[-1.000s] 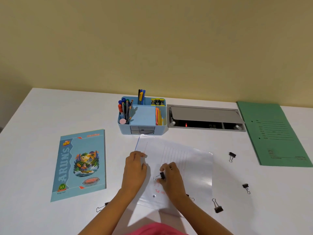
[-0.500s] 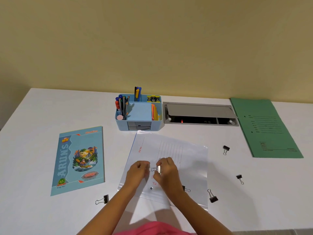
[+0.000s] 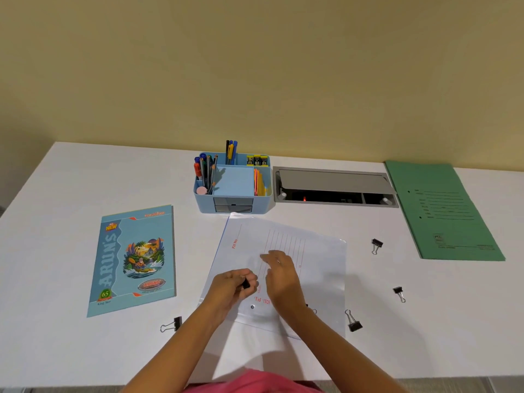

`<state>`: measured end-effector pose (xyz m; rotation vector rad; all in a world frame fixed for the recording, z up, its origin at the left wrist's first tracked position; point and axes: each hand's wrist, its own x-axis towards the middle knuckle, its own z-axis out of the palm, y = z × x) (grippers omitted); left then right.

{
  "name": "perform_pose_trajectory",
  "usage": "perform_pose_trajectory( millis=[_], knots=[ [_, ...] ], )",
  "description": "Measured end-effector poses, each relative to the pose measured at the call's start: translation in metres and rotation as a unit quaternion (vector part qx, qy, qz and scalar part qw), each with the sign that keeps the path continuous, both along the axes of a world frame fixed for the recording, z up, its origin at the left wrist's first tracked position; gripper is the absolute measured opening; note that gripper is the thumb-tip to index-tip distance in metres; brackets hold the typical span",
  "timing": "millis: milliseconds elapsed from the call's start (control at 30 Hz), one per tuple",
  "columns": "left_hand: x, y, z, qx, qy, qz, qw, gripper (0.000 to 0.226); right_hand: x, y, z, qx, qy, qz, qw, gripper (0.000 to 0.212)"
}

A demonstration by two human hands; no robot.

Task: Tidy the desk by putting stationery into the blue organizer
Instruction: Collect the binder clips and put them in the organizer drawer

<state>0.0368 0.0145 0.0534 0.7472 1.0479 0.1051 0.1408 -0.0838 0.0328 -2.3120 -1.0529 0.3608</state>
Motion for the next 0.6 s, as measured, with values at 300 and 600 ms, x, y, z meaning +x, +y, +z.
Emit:
perform_pose_trajectory(
  millis=[300, 600],
  knots=[
    [-0.006, -0.003, 0.001, -0.021, 0.015, 0.036, 0.999, 0.023, 0.011, -0.005, -0.022, -0.166, -0.027, 0.058, 0.984, 0.024],
    [-0.003, -0.003, 0.012, -0.122, -0.022, 0.087, 0.988, 0.013, 0.004, 0.000, 0.005, -0.061, 0.012, -0.027, 0.998, 0.017]
  ],
)
